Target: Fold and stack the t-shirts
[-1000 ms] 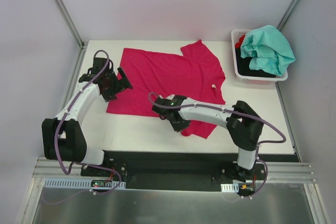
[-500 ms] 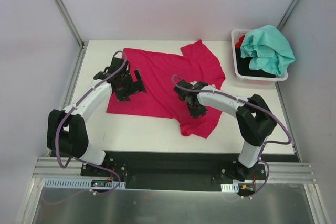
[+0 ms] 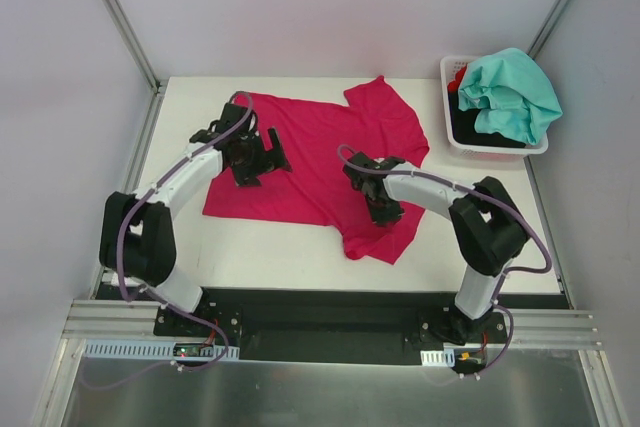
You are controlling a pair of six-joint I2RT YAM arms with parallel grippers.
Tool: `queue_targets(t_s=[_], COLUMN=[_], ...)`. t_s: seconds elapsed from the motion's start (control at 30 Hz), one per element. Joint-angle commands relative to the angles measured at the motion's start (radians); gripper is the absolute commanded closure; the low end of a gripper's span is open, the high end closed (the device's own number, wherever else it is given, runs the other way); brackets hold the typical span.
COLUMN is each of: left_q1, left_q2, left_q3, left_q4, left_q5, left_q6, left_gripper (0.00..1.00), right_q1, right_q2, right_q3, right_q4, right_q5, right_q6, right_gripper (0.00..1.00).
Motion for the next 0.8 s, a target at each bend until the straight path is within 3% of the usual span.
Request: queue_targets(t_s=[0.0,0.2,0.33,0.37,0.4,0.47,0.53,0.7,0.77], left_q1=[-0.016,-0.081,-0.123,-0.126,-0.131,-0.137,-0.141,-0.146,-0.147], left_q2=[0.176,0.488,0.612,0.637,0.681,0.718,0.761,0.769,0.765], left_q3=[0.123,0.435,0.593,0.602,0.602,0.587,0.573,0.495,0.472], left_q4=[0.168,0.381,0.576,0.642,0.831,0.991,1.114,1.139,1.017], left_q5=[0.272,0.666,0.818,0.855,0.887,0.944,0.953,0.937,0.906], left_q6=[0.014,-0.07,-0.156,-0.25,-0.315,-0.5,-0.572,-0.584,-0.505], left_gripper=[0.01,0.01,0.01,0.01,0.01,0.01,0.01,0.01,0.01], right_q1=[0.003,0.014,0.025,0.025,0.026,0.028,0.032,0.035,0.042], right_q2=[-0.083,-0.199,-0.253,-0.263,-0.273,-0.298,-0.313,-0.362,-0.371], right_q3=[-0.027,-0.058,-0.038,-0.035,-0.03,-0.024,-0.021,-0.022,-0.012], right_q4=[-0.017,-0.056,-0.102,-0.121,-0.128,-0.146,-0.158,-0.183,-0.203], right_q5=[-0.016,-0.009,0.007,0.017,0.017,0.017,0.023,0.02,0.024], right_q6=[0.011,0.035,0.031,0.031,0.032,0.034,0.039,0.045,0.051], right_gripper=[0.76,0.77,0.77,0.77,0.77,0.77,0.77,0.76,0.76])
